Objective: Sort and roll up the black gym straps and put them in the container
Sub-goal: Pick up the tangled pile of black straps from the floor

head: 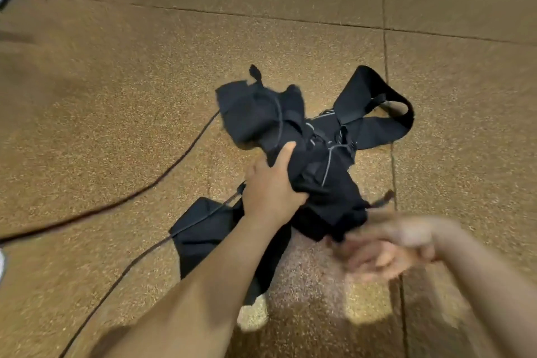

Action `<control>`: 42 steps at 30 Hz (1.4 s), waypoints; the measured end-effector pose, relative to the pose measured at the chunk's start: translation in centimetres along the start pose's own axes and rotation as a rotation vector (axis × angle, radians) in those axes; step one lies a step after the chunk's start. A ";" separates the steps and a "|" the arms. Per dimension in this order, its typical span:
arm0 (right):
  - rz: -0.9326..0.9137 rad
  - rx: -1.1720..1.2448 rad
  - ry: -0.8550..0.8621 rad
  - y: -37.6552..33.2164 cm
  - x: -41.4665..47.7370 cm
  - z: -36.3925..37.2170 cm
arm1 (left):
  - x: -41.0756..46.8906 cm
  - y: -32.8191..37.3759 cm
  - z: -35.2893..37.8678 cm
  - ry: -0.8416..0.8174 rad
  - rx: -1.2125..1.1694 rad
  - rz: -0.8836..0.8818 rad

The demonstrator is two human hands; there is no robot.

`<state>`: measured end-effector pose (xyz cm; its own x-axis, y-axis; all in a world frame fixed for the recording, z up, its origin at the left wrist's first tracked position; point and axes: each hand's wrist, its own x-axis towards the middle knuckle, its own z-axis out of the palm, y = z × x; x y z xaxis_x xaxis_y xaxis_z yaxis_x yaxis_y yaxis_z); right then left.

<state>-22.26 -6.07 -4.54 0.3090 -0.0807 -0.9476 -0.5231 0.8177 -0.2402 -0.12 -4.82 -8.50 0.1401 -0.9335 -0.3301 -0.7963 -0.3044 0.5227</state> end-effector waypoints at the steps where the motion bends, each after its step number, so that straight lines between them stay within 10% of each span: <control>1: 0.038 -0.215 0.051 -1.6 -1.8 -2.4 | 0.0 -0.4 0.2 -0.019 -0.007 -0.008; 5: -0.372 -0.355 0.838 -10.5 -2.8 -9.2 | -0.2 -0.5 0.0 -0.076 0.014 -0.001; 8: -0.407 -0.601 1.087 -15.2 1.3 -11.6 | -0.5 -0.4 -1.2 -0.104 0.059 -0.057; 15: -0.314 -0.845 0.872 -15.5 8.3 -9.2 | -4.5 -1.0 0.4 0.025 0.077 -0.196; 25: -0.528 -0.213 0.184 -9.9 4.6 2.4 | -2.1 -0.7 2.0 -0.002 -0.599 -0.237; 31: -0.556 -0.113 0.235 -8.3 3.3 1.6 | -2.4 1.8 2.9 -0.085 -0.639 -0.133; 42: -0.441 0.596 0.278 -2.7 -2.6 -5.3 | 1.5 11.7 0.7 -0.094 0.297 0.867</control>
<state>-25.87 -11.04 -2.58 0.1383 -0.5438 -0.8278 0.1392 0.8382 -0.5274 -9.64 -9.65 -3.49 -0.6145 -0.7888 0.0140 -0.7202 0.5681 0.3982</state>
